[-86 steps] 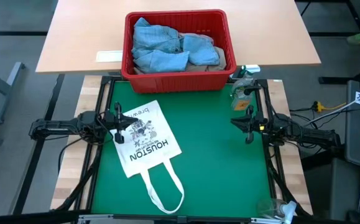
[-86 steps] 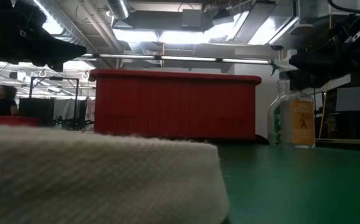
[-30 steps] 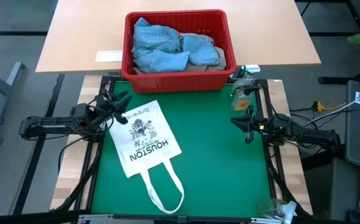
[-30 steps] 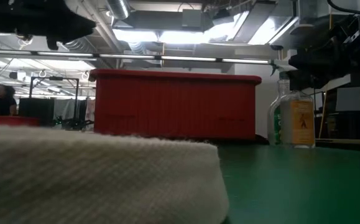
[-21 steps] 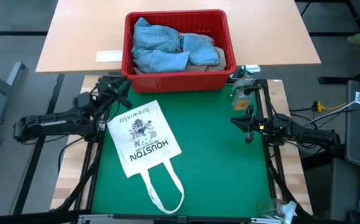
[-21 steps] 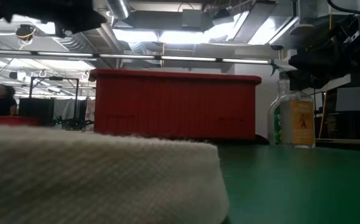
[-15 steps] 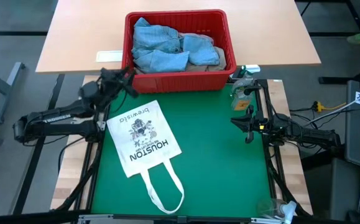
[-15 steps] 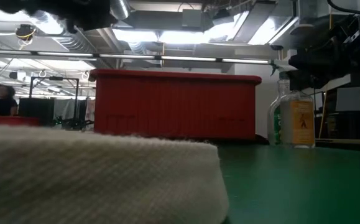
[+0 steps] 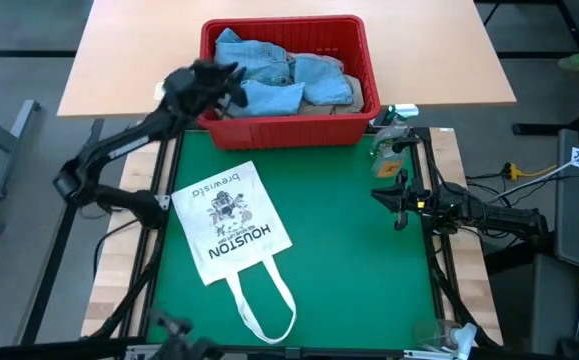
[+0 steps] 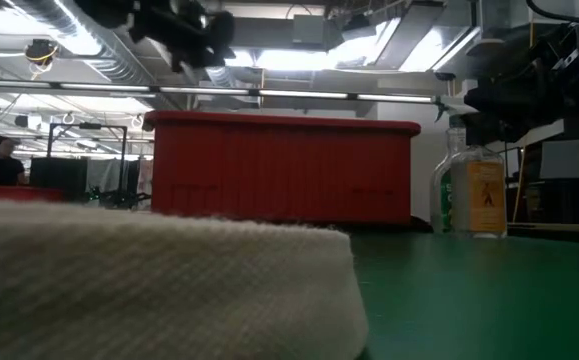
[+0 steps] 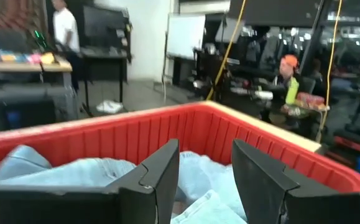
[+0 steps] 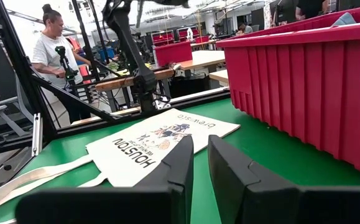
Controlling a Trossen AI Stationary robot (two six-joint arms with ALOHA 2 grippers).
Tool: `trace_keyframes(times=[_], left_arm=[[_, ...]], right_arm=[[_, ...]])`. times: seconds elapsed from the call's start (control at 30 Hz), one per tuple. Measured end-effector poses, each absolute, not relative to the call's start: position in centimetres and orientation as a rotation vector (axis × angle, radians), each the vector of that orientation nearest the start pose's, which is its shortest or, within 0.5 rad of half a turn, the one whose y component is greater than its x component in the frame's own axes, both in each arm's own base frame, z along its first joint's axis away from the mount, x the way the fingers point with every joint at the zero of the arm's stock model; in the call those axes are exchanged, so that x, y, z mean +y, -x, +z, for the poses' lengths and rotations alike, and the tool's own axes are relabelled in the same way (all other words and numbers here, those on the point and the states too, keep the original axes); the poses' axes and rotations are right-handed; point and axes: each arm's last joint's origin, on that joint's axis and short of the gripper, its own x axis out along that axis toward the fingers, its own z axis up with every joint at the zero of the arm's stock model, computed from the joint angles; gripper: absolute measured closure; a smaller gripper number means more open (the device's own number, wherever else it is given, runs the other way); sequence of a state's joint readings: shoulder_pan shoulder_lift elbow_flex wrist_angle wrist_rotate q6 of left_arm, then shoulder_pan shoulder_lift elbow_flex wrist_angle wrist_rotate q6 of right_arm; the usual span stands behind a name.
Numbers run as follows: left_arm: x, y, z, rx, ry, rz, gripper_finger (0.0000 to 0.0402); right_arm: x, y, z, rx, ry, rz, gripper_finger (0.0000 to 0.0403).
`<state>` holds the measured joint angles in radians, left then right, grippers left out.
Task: Fold laundry
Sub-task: Remove the light blue pants from the red bin
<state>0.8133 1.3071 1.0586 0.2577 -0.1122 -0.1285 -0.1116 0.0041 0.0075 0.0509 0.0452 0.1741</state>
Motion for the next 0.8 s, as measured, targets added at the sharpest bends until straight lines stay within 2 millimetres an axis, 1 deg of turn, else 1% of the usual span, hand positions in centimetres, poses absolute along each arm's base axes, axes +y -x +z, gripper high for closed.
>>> trace_keyframes(times=[0.17, 0.3, 0.53, 0.67, 0.8], left_arm=[[26.4, -22.8, 34.9, -0.002, 0.145, 0.892, 0.026], [29.0, -24.8, 34.4, 0.012, 0.176, 0.828, 0.026], [32.3, -28.4, 32.9, 0.021, 0.245, 0.718, 0.026], [34.0, -29.9, 31.6, 0.021, 0.305, 0.716, 0.0261], [35.5, -31.2, 30.0, 0.037, 0.322, 0.72, 0.0261]], right_arm=[[-1.2, -9.7, 17.1, -0.068, -0.172, -0.152, 0.0352], [-1.2, -9.7, 17.1, -0.068, -0.172, -0.152, 0.0352], [-1.2, -9.7, 17.1, -0.067, -0.172, -0.152, 0.0352], [-1.2, -9.7, 17.1, -0.067, -0.172, -0.152, 0.0352], [-1.2, -9.7, 17.1, -0.067, -0.172, -0.152, 0.0352]])
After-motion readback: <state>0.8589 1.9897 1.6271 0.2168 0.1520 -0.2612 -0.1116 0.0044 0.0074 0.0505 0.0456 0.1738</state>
